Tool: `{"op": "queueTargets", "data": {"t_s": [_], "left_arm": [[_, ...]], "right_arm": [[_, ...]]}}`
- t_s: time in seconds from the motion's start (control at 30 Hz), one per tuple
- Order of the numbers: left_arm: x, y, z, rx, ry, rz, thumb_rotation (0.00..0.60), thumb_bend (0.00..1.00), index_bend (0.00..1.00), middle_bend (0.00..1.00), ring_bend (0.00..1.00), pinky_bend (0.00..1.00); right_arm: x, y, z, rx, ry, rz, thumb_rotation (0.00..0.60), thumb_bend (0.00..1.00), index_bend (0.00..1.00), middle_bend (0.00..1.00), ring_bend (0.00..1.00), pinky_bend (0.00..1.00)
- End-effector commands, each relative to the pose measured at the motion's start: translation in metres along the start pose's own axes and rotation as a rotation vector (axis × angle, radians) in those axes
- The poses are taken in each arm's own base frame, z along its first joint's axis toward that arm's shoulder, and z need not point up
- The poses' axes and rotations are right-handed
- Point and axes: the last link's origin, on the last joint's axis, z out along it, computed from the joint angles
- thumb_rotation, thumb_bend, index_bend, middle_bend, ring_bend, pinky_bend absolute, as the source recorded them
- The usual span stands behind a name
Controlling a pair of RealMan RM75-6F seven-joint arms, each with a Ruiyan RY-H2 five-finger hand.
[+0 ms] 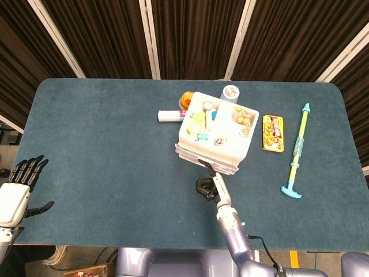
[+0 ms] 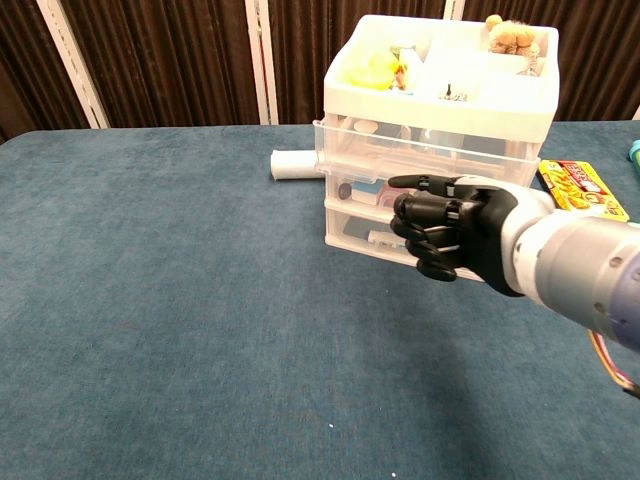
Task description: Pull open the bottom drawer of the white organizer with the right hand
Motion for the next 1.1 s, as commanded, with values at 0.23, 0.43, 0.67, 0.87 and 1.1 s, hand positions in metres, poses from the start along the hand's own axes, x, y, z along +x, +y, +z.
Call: {"op": "queueTargets", "data": {"t_s": [0.23, 0.43, 0.67, 0.87, 1.1], "left_arm": [[-0.001, 0.001, -0.001, -0.005, 0.003, 0.010, 0.600, 0.05, 0.00, 0.00, 0.00, 0.03], [-0.002, 0.001, -0.001, 0.005, -0.001, 0.009, 0.600, 0.04, 0.00, 0.00, 0.00, 0.03], [-0.002, 0.000, 0.000, 0.017, 0.001, 0.012, 0.600, 0.04, 0.00, 0.00, 0.00, 0.03], [-0.002, 0.000, 0.001, 0.014, 0.003, 0.020, 0.600, 0.04, 0.00, 0.00, 0.00, 0.03], [-0.003, 0.000, 0.001, 0.015, 0.002, 0.018, 0.600, 0.04, 0.00, 0.00, 0.00, 0.03]], "right_arm": [[0.014, 0.014, -0.033, 0.065, 0.007, -0.145, 0.600, 0.71, 0.09, 0.86, 0.85, 0.92], [0.016, 0.013, -0.053, 0.127, -0.005, -0.256, 0.600, 0.71, 0.18, 0.86, 0.85, 0.92], [0.031, 0.000, -0.050, 0.244, 0.100, -0.574, 0.600, 0.71, 0.18, 0.86, 0.85, 0.92], [0.044, -0.013, -0.038, 0.288, 0.229, -0.775, 0.600, 0.71, 0.18, 0.86, 0.85, 0.92], [0.051, -0.022, -0.031, 0.266, 0.275, -0.864, 0.600, 0.71, 0.17, 0.86, 0.85, 0.92]]}}
